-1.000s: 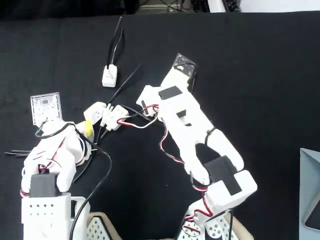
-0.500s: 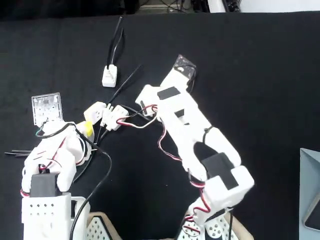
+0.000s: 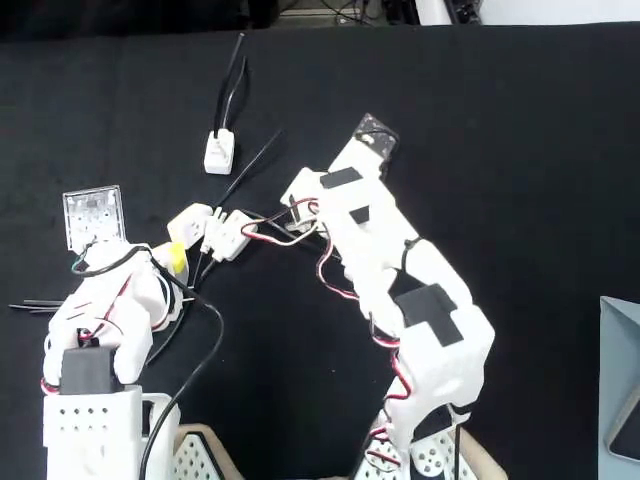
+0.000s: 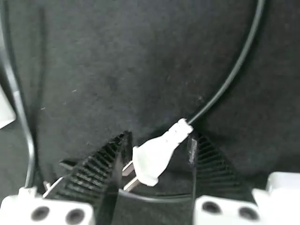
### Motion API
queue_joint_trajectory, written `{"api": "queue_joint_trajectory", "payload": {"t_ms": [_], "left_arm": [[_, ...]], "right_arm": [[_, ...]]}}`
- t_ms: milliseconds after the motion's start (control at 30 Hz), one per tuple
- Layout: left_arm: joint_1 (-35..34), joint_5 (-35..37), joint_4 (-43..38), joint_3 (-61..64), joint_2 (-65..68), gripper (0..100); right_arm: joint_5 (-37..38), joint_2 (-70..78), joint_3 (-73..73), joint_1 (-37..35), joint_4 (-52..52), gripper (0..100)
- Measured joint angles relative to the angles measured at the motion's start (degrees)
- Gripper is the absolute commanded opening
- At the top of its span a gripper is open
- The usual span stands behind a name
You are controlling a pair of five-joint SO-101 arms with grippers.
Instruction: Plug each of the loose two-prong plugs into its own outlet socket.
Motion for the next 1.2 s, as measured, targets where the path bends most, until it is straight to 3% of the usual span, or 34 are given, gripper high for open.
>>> {"api": "queue_joint_trajectory", "payload": {"t_ms": [233, 433, 800, 1000, 1200], "left_arm": [[0.0, 0.0, 0.0, 0.0, 0.0, 19], [0.0, 0.0, 0.0, 0.0, 0.0, 19], [0.0, 0.0, 0.0, 0.0, 0.0, 19], [0.0, 0.0, 0.0, 0.0, 0.0, 19], [0.0, 0.0, 0.0, 0.8, 0.0, 19]], "right_arm": [[0.0, 0.0, 0.0, 0.0, 0.0, 18.3], [0.0, 0.0, 0.0, 0.2, 0.5, 1.3], [0.2, 0.0, 0.0, 0.2, 0.8, 1.1], [10.0, -1.9, 0.0, 0.2, 3.2, 1.1], [24.5, -14.4, 0.0, 0.1, 12.2, 1.1]]}}
